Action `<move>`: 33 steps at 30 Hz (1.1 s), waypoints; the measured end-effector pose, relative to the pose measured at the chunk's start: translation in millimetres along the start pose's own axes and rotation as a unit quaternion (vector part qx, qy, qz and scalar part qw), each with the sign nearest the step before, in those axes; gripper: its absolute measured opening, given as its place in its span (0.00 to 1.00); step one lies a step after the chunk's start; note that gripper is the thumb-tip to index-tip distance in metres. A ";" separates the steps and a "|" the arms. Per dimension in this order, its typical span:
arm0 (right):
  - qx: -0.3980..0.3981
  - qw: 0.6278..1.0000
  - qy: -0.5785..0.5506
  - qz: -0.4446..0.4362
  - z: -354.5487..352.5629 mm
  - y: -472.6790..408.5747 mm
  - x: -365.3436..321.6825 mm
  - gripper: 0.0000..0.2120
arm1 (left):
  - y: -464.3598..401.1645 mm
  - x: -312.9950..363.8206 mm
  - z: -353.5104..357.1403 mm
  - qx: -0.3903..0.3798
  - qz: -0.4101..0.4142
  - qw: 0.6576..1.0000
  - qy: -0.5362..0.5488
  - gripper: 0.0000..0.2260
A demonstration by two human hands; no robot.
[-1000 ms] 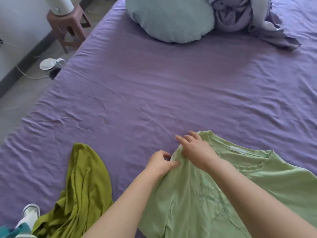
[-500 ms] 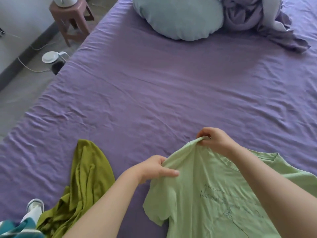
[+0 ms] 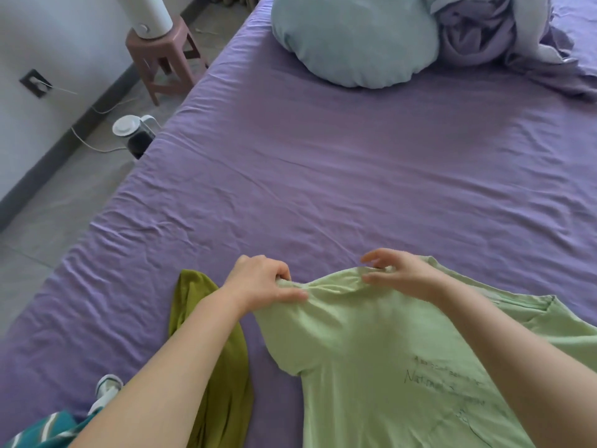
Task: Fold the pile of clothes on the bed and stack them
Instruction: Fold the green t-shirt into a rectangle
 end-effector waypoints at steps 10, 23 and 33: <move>0.128 0.963 0.235 -0.011 43.6 -17.1 5.4 0.13 | 2.8 -38.4 12.7 -0.007 -0.085 0.992 -0.094 0.13; 0.293 0.936 0.180 -0.077 52.4 -2.5 -7.0 0.15 | 4.8 -55.5 33.1 0.007 -0.101 0.970 0.222 0.13; 0.138 0.939 0.311 -0.043 137.3 36.0 48.1 0.35 | 26.1 -38.8 60.9 -0.092 -0.116 0.925 0.350 0.14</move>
Point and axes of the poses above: each hand's wrist, its own y-axis away from the middle knuckle, its own z-axis out of the palm, x = y × z, the point moved 3 cm from there along -y, towards the middle knuckle, and after that the axes turned 15 degrees about -y, right-handed, at the moved point
